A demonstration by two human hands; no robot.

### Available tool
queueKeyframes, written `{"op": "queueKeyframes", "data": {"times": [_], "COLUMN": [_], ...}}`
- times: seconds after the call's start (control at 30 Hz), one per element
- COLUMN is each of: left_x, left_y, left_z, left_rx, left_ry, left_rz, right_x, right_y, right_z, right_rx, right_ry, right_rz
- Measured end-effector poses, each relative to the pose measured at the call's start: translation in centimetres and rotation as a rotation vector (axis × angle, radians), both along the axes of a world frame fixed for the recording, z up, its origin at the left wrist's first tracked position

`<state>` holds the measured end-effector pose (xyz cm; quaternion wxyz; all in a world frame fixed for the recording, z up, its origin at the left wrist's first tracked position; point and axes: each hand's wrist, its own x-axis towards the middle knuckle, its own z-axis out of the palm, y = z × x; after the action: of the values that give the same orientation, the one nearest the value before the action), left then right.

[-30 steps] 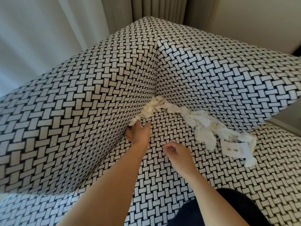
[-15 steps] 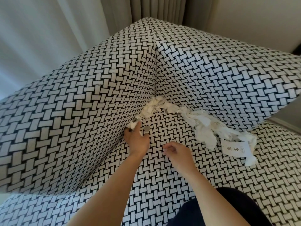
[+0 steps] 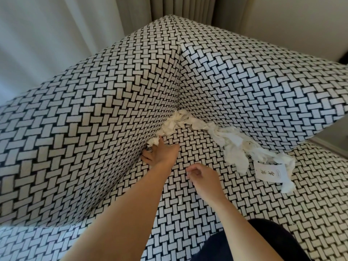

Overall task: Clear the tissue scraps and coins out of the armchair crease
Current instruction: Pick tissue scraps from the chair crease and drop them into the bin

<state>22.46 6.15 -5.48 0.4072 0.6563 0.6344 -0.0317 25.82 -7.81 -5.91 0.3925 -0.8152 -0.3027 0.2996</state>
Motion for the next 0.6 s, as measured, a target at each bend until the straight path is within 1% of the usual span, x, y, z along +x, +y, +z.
{"op": "queueKeyframes", "data": {"times": [0.27, 0.4, 0.53, 0.6], "left_x": [-0.1, -0.3, -0.5, -0.8], "left_y": [0.5, 0.3, -0.2, -0.1], "left_z": [-1.5, -1.5, -1.1, -1.2], "left_rx": [-0.072, -0.039, 0.012, 0.008], "left_ry": [-0.238, -0.299, -0.294, -0.346], "left_rz": [0.146, 0.152, 0.140, 0.147], "right_x": [0.1, 0.0, 0.1, 0.1], "right_y": [0.1, 0.1, 0.0, -0.1], "right_z": [-0.1, 0.0, -0.1, -0.1], "right_rx": [-0.012, -0.013, -0.007, -0.006], "right_ry": [-0.021, -0.007, 0.008, 0.017], "right_rz": [-0.005, -0.002, -0.004, -0.004]}}
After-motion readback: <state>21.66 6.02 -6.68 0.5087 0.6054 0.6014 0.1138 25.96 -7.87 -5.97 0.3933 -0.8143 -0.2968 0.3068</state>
